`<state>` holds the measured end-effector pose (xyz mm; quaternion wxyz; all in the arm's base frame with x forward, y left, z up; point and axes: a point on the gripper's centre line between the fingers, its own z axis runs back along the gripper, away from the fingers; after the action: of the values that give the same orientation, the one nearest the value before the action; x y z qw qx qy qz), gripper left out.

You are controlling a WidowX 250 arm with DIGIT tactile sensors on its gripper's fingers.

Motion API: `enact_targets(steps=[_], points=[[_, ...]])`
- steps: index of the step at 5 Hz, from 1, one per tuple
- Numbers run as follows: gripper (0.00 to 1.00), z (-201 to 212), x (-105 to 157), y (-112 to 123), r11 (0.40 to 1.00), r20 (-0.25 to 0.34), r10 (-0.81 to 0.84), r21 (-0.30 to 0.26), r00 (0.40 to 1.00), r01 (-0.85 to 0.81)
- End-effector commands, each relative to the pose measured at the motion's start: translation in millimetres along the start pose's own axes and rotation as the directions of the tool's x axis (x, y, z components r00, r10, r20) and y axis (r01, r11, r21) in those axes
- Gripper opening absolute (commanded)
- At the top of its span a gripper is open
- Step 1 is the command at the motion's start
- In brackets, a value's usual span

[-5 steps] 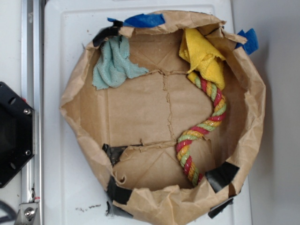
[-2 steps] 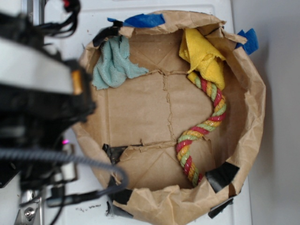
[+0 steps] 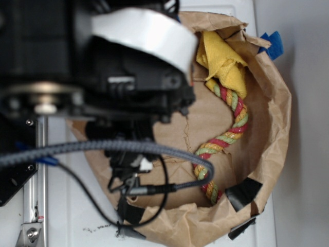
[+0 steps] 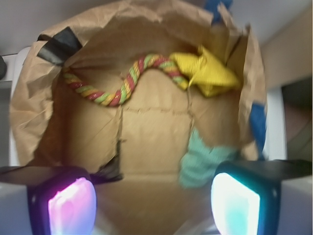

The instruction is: Grab the yellow cloth.

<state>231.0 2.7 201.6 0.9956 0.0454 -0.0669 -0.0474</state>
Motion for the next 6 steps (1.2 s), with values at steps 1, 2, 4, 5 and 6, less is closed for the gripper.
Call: enact_targets(steps=[1, 2, 4, 5, 6], points=[[1.0, -27.7, 24.3, -9.8, 0.922, 0.134, -0.388, 0.067, 0.912, 0.382], [1.0, -54.7, 31.9, -4.0, 0.877, 0.152, -0.478, 0.035, 0.865, 0.478], [1.0, -108.1, 49.7, 7.4, 0.824, 0.114, -0.565, 0.028, 0.817, 0.565], [1.0, -114.1, 63.2, 11.8, 0.827, 0.119, -0.56, 0.027, 0.82, 0.561], [1.0, -108.2, 76.9, 17.2, 0.819, 0.133, -0.574, 0.078, 0.808, 0.569]])
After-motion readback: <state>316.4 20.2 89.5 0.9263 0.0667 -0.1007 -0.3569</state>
